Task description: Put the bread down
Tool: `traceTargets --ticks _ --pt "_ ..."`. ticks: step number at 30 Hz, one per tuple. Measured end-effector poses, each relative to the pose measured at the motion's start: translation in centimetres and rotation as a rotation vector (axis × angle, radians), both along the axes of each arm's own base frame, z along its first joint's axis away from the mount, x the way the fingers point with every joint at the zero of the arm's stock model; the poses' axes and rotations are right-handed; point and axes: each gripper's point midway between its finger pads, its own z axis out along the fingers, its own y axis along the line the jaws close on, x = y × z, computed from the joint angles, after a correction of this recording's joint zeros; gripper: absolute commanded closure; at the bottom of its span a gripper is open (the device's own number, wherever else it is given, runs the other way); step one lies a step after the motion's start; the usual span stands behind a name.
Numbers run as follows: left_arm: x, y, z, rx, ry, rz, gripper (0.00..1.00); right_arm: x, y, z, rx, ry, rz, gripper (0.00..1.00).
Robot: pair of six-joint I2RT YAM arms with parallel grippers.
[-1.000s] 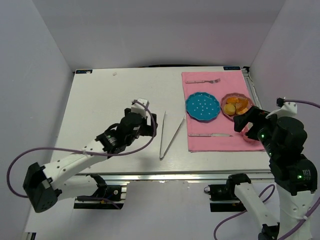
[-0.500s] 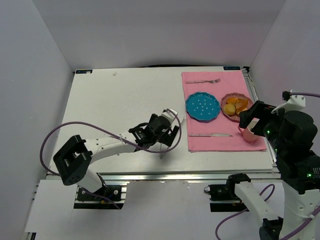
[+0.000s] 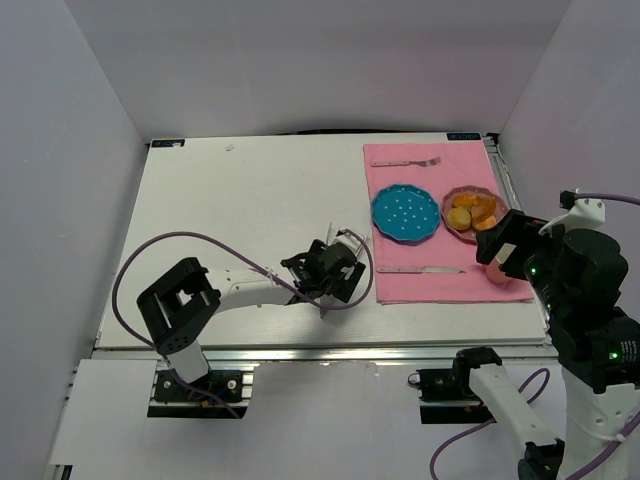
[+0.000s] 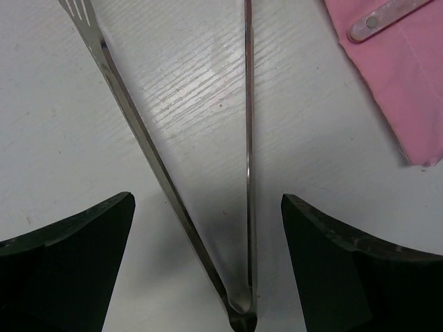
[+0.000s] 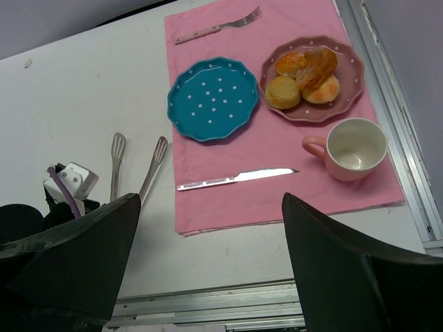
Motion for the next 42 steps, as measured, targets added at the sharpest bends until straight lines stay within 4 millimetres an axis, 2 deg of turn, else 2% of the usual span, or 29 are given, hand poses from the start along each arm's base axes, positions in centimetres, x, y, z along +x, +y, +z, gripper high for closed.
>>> traceTargets --ticks 10,23,35,36,38,40,42 --pt "0.5 -0.7 -1.5 -0.027 0.041 0.12 0.02 0.2 0.1 -1.3 -0.002 0.031 0.004 0.11" --pt "0.6 -0.5 -3.4 -0.011 0.067 0.206 0.03 -0.1 0.1 -1.4 0.0 0.024 0.006 0.11" --pt "0.5 -0.8 -3.5 -0.027 0.081 0.223 0.18 -0.2 0.1 -1.6 0.001 0.027 0.006 0.11" --pt "0.4 -0.8 -3.6 -0.029 0.083 0.226 0.24 -0.2 0.1 -1.6 0.002 0.027 0.005 0.11" --pt "0.4 -0.9 -3.6 -0.034 0.087 0.232 0.28 -0.2 0.1 -1.6 0.002 0.027 0.005 0.11" --pt "0.4 -1.0 -3.6 -0.039 0.089 0.234 0.38 -0.2 0.1 -1.6 0.003 0.027 0.005 0.11" --pt "0.4 -1.0 -3.6 -0.037 0.089 0.236 0.38 -0.2 0.1 -1.6 0.003 0.027 0.005 0.11"
